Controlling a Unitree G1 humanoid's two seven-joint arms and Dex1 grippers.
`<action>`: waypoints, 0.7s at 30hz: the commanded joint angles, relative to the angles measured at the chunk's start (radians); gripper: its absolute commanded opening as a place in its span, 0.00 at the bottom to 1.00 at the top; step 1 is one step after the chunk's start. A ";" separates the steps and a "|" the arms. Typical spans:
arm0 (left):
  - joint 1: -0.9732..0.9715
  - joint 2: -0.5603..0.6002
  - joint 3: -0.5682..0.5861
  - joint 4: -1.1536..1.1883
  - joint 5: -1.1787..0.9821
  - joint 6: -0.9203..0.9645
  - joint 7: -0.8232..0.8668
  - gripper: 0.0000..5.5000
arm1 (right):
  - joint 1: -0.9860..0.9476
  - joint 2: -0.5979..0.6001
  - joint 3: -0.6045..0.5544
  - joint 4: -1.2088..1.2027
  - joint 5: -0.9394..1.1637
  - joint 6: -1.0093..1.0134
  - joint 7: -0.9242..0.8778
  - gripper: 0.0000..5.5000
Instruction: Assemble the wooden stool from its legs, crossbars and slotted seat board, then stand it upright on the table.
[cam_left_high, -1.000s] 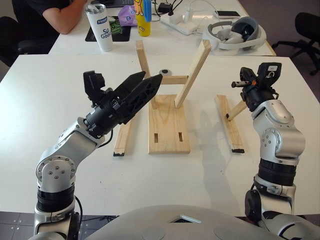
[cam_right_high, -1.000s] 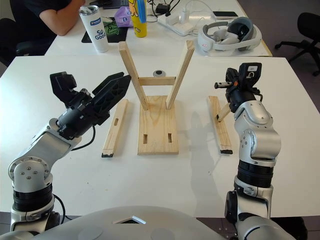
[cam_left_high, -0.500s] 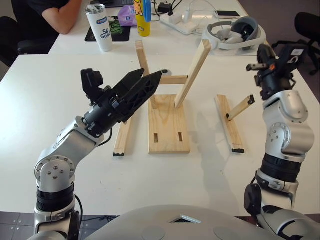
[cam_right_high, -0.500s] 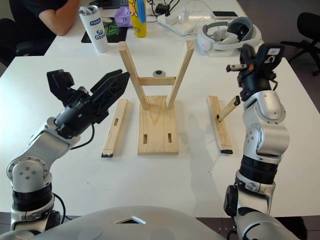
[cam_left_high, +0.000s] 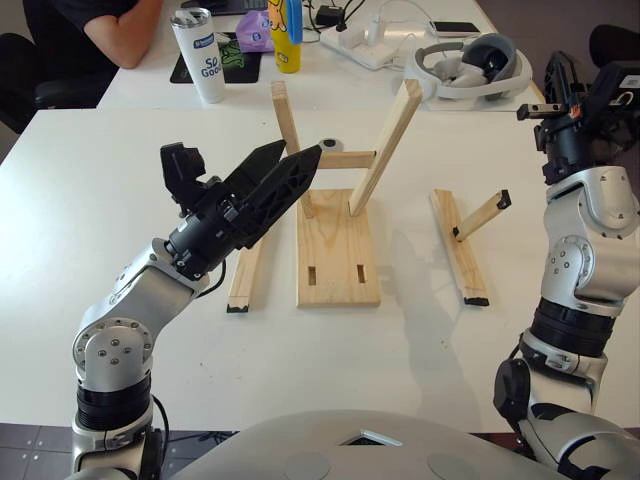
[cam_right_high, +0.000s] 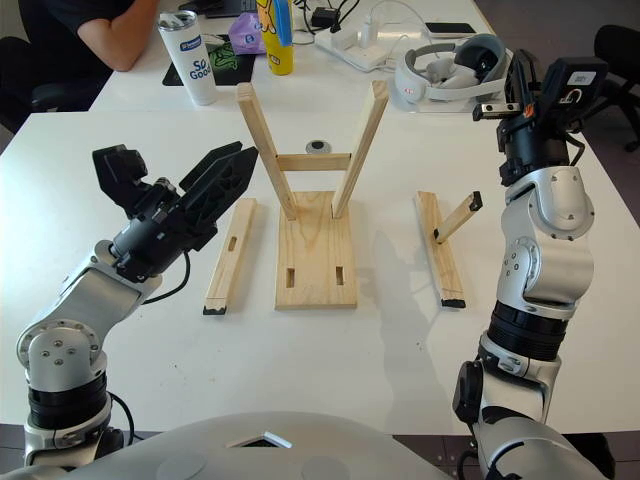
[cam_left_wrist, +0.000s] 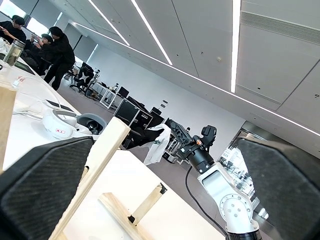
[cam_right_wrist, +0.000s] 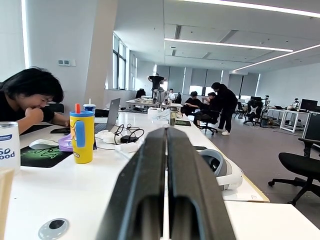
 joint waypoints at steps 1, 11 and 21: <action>-0.023 0.010 -0.005 0.012 -0.004 0.018 -0.010 0.97 | 0.039 0.005 0.029 0.050 -0.013 0.046 -0.001 0.01; -0.049 -0.023 -0.033 0.026 -0.001 0.024 -0.010 0.97 | 0.049 0.011 0.120 0.063 -0.031 0.373 -0.030 0.01; -0.003 -0.041 -0.026 -0.012 0.028 -0.001 0.015 0.97 | -0.003 -0.109 -0.042 0.185 -0.120 0.060 -0.064 0.01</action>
